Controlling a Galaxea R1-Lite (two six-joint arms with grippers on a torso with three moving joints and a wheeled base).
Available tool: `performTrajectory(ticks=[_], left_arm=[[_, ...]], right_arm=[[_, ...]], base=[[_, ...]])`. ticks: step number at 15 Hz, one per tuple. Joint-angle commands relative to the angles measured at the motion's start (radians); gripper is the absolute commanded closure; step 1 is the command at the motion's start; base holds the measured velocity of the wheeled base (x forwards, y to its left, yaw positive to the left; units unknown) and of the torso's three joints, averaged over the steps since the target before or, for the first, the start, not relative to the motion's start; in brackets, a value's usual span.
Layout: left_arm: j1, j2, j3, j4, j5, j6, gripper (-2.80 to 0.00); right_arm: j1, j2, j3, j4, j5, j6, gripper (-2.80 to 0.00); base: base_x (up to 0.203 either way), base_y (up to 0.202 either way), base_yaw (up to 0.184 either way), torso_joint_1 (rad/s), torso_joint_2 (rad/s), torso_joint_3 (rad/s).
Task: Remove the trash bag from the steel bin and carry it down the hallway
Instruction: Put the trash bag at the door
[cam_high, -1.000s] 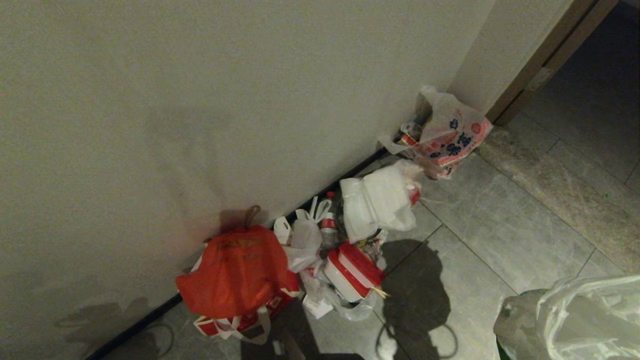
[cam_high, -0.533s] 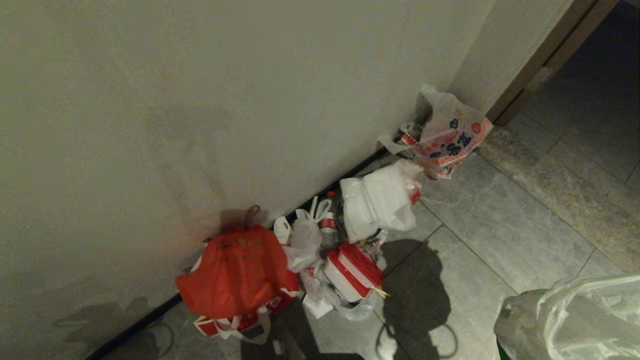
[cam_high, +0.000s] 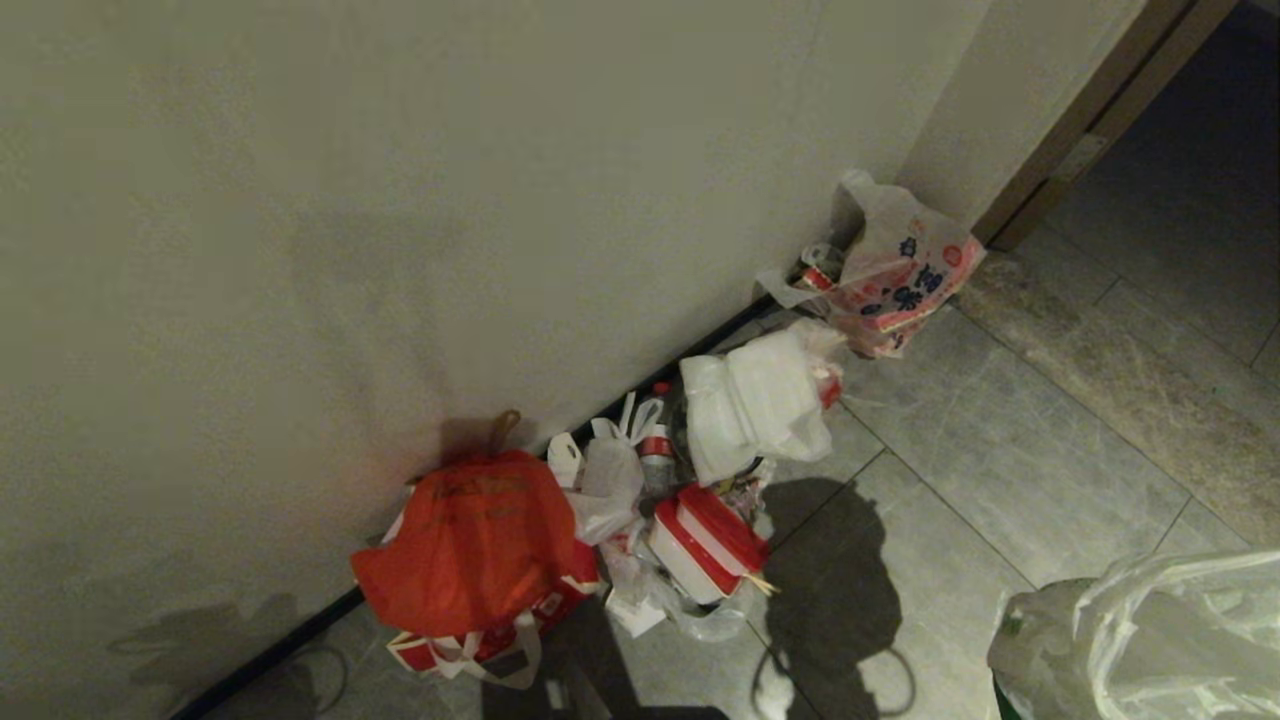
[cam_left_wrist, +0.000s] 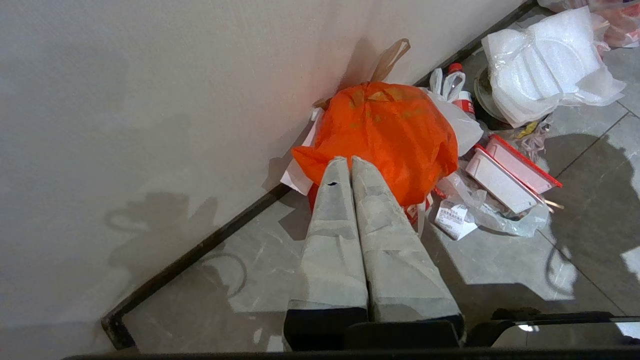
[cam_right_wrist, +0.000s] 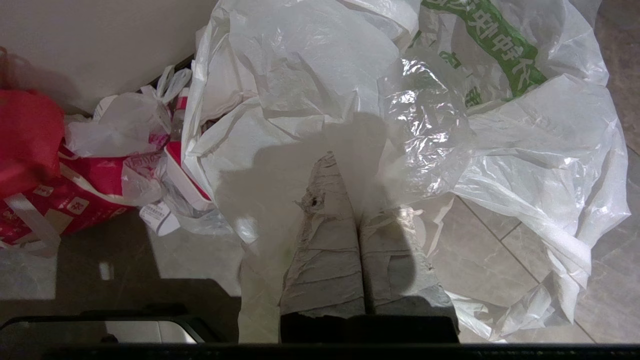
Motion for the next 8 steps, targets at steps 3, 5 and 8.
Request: performTrajectory(ticks=[3,5,8], left_arm=[[0.000,-0.002,0.000,0.000,0.000,0.000,0.00],[0.000,-0.002,0.000,0.000,0.000,0.000,0.00],[0.000,-0.002,0.000,0.000,0.000,0.000,0.00]], right_arm=[[0.000,0.001,0.000,0.000,0.000,0.000,0.00],[0.000,0.001,0.000,0.000,0.000,0.000,0.00],[0.000,0.001,0.000,0.000,0.000,0.000,0.00]], base=[[0.000,0.000,0.000,0.000,0.00,0.000],[0.000,0.000,0.000,0.000,0.00,0.000],[0.000,0.000,0.000,0.000,0.00,0.000]])
